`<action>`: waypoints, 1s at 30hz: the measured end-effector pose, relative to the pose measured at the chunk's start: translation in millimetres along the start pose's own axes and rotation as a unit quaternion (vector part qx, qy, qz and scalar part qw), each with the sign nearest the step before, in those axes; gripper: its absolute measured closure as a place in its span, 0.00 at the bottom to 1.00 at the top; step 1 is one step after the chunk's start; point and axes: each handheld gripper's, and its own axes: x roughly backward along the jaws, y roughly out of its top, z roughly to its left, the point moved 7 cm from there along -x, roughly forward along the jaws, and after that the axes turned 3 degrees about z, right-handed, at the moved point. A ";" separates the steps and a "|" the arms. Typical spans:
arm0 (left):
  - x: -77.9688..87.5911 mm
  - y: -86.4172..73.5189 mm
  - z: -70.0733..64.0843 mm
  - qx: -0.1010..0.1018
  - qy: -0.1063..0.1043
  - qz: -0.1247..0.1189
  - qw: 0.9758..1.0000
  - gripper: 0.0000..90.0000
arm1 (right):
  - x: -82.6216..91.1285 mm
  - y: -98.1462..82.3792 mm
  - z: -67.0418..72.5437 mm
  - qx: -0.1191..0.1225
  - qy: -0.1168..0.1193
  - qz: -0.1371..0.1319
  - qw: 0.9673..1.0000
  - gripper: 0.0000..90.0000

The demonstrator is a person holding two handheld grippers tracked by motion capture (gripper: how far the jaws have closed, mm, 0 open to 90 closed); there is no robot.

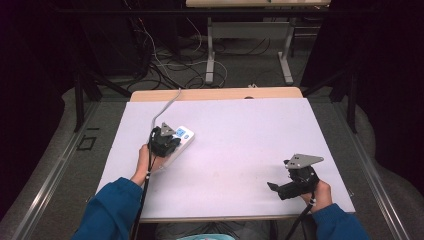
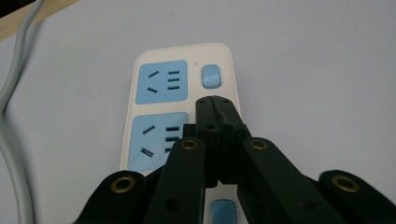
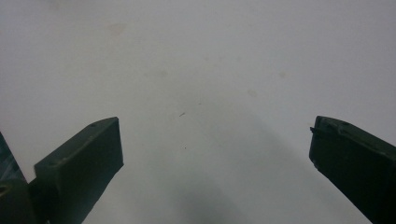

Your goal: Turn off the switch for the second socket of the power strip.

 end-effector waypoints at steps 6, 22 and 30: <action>0.9 -0.1 1.0 0.003 -0.001 0.000 1.000 1.00 | 0.3 0.1 0.3 -0.001 -0.001 0.001 1.000 0.02; 21.0 2.7 -1.6 0.013 0.001 -0.008 1.000 0.42 | 0.7 0.1 0.9 -0.001 0.002 -0.001 1.000 0.02; 38.7 -5.1 -1.2 0.014 0.016 -0.004 1.000 0.14 | 0.9 0.0 0.9 -0.001 0.002 0.002 1.000 0.02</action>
